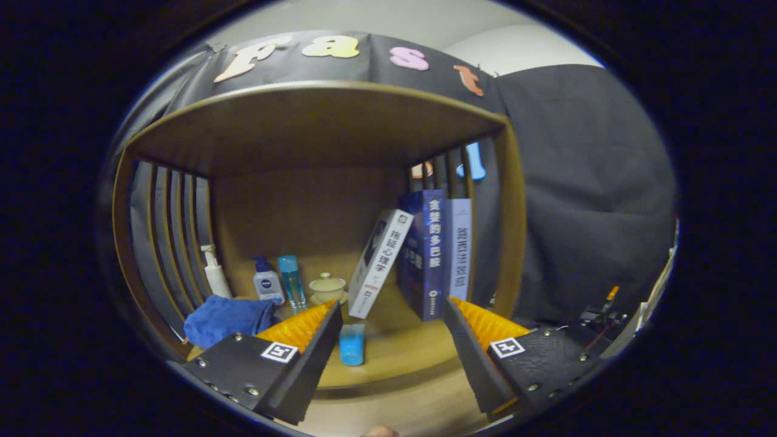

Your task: Pull open the drawer, take out the items inside it, and place them on the countertop above the cabinet.

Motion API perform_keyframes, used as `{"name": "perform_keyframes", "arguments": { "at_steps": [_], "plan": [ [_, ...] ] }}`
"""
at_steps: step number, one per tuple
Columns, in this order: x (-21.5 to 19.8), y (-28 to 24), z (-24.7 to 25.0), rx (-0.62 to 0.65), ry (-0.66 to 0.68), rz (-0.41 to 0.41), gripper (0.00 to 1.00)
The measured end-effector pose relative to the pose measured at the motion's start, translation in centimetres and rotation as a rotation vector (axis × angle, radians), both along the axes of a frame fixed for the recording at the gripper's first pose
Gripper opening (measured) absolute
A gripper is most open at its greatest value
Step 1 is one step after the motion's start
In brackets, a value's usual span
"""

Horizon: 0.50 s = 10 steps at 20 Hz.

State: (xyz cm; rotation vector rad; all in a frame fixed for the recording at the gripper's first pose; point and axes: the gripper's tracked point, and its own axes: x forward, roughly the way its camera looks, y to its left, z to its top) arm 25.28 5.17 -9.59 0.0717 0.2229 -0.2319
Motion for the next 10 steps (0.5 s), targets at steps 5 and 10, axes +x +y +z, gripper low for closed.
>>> {"name": "perform_keyframes", "arguments": {
  "at_steps": [5,10],
  "plan": [
    [-6.6,-0.9,-0.3,-0.022,0.006,-0.051,0.99],
    [-11.3,0.3,-2.8,-0.014,0.047,-0.028,0.99]
  ]
}}
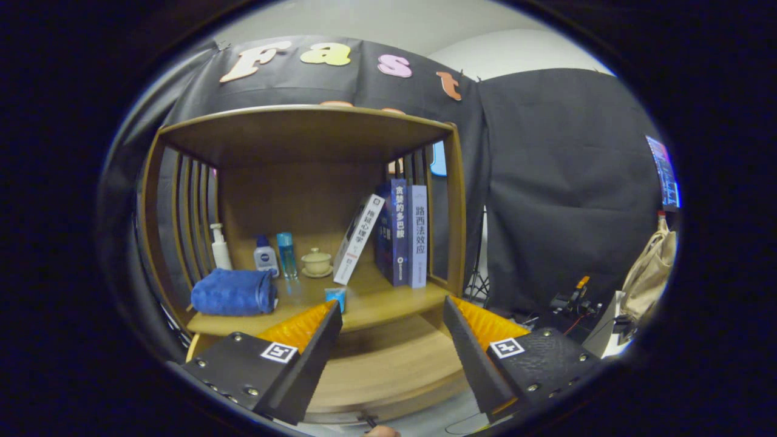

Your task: Pull open the drawer, take out the items inside it, and place them on the countertop above the cabinet.

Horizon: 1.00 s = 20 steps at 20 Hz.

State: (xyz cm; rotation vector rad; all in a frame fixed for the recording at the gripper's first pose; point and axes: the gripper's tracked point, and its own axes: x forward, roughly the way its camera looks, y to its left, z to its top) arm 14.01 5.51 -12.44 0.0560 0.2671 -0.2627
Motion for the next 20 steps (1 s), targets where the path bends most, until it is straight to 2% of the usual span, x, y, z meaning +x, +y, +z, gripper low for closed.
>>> {"name": "perform_keyframes", "arguments": {
  "at_steps": [11,14,20],
  "plan": [
    [-8.4,1.8,-7.7,0.062,0.108,0.081,0.99],
    [-9.3,2.4,-10.1,0.108,0.146,0.094,1.0],
    [-8.8,4.3,-13.7,0.181,0.187,0.161,1.0]
  ]
}}
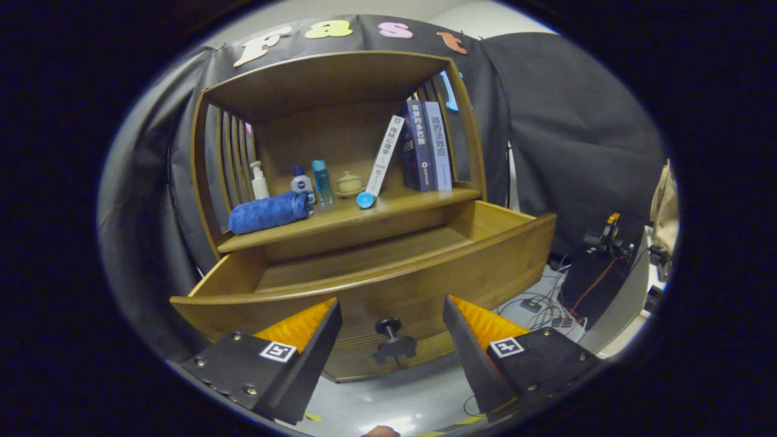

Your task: Pull open the drawer, take out the items inside it, and place them on the countertop above the cabinet.

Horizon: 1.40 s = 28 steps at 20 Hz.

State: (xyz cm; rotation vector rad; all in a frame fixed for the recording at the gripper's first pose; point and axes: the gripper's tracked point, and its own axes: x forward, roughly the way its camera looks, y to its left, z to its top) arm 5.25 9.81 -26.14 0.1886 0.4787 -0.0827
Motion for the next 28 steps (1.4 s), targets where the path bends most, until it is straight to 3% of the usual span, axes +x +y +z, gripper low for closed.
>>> {"name": "perform_keyframes", "arguments": {
  "at_steps": [12,21,28],
  "plan": [
    [0.5,0.9,-1.3,0.016,-0.012,0.116,0.99],
    [2.6,0.8,-0.8,0.008,-0.018,0.127,0.99],
    [5.5,2.3,-1.6,0.004,0.007,0.179,0.99]
  ]
}}
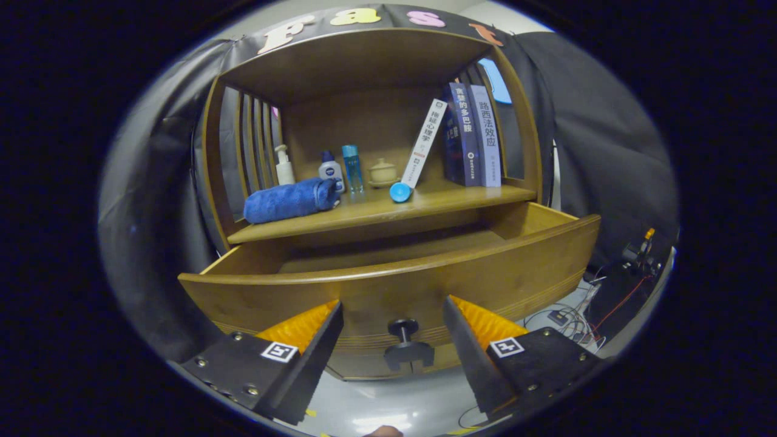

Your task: Pull open the drawer, take out the items inside it, and place them on the countertop above the cabinet.

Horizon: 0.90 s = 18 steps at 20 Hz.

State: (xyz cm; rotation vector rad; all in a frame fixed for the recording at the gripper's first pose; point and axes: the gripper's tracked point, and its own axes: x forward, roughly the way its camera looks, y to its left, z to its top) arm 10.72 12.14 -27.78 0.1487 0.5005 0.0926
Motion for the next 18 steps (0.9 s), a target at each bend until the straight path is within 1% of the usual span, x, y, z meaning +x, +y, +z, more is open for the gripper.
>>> {"name": "perform_keyframes", "arguments": {
  "at_steps": [6,18],
  "plan": [
    [1.8,-0.3,-0.4,0.044,-0.006,-0.001,0.99],
    [6.9,1.6,-1.8,0.085,0.015,0.002,0.99]
  ]
}}
